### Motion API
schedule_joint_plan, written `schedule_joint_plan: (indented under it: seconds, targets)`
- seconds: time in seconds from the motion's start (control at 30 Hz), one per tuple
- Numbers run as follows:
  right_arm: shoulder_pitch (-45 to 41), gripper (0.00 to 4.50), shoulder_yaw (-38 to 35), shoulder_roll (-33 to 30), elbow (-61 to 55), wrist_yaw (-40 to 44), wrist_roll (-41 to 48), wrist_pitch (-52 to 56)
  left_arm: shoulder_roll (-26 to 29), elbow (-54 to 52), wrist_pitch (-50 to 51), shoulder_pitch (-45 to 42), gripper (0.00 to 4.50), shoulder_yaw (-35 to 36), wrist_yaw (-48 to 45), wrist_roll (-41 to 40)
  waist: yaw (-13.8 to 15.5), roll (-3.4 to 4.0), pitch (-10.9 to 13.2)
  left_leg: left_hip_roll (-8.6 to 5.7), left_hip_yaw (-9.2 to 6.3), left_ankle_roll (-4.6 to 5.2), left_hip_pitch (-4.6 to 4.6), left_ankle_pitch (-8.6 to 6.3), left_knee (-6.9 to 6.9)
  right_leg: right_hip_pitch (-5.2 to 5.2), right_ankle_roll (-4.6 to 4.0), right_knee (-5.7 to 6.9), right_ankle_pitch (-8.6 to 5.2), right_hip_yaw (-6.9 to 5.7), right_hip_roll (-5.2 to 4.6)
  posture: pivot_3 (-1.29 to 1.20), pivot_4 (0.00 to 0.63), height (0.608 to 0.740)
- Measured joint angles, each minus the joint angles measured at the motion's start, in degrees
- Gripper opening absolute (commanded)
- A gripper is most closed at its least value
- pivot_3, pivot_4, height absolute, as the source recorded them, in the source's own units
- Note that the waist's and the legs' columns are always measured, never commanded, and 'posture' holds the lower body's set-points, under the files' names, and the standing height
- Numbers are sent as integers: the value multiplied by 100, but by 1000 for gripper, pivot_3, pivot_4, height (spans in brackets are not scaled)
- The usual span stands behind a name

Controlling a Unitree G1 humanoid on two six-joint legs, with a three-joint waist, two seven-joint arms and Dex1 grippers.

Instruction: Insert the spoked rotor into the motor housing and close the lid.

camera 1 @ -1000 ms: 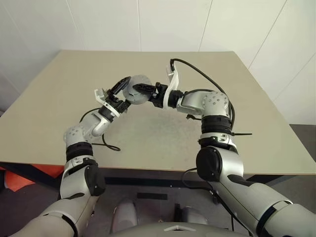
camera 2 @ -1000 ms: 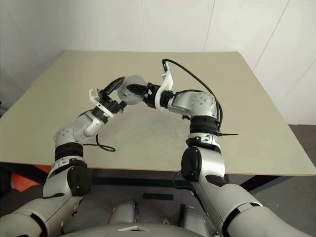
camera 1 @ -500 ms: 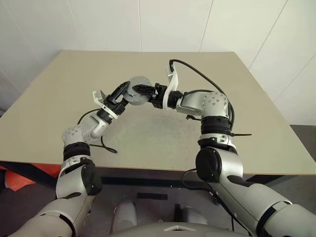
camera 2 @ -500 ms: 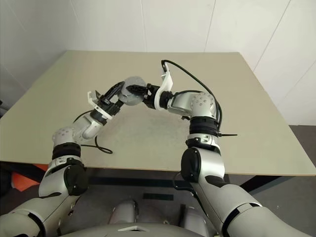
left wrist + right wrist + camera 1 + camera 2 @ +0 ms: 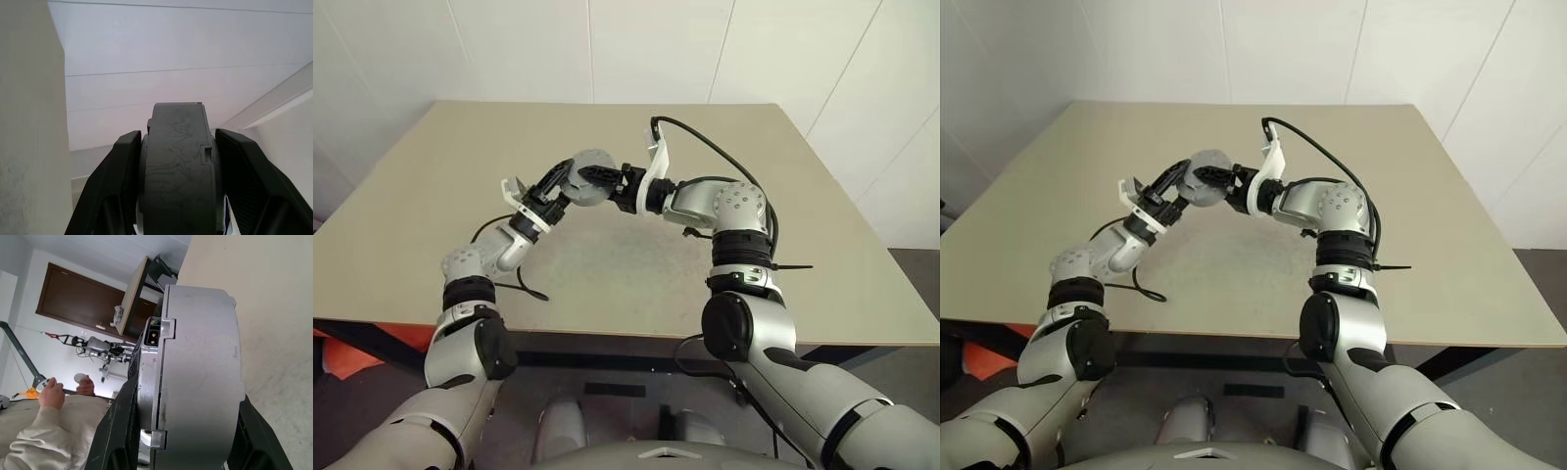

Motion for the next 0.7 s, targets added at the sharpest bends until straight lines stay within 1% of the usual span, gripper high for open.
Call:
schedule_joint_plan:
  seconds: [0.23, 0.3, 0.33, 0.47, 0.5, 0.7]
  targets:
    - [21, 2100, 41, -15, -2, 67, 5, -1, -90, -237, -26, 87, 2058, 32, 156, -45, 1, 0, 0, 0, 0, 0, 0, 0, 4, 0, 0, 4, 0, 0, 0, 0, 0, 740]
    - [109, 2811, 122, -59, -51, 208, 12, -19, -127, -308, -24, 106, 2058, 25, 208, -47, 11, 0, 0, -1, -1, 0, -1, 0, 7, 1, 0, 6, 0, 0, -2, 0, 0, 740]
    - [148, 3015, 181, -76, -112, 239, 13, 10, -126, -308, -26, 118, 2058, 30, 275, -46, 11, 0, 0, 0, -1, 0, -1, 0, 9, 1, 0, 7, 0, 0, -2, 0, 0, 740]
    - [167, 4357, 311, -71, -256, 316, 17, 52, -128, -311, -43, 157, 2058, 58, 391, -59, 7, 0, 0, 1, -1, 0, 2, 0, 13, 1, 0, 12, 0, 0, -1, 0, 0, 740]
    - [166, 4445, 337, -67, -286, 320, 21, 49, -128, -312, -51, 158, 2058, 61, 419, -57, 6, 0, 0, 1, -2, 0, 3, 0, 14, 2, 0, 13, 0, 1, -1, 0, 0, 740]
    - [171, 4445, 456, -66, -311, 302, -28, -67, -155, -377, -223, 167, 2058, 76, 492, -37, 4, 0, 0, 1, -2, 0, 2, 0, 18, 3, 0, 17, 0, 1, -2, 0, 0, 740]
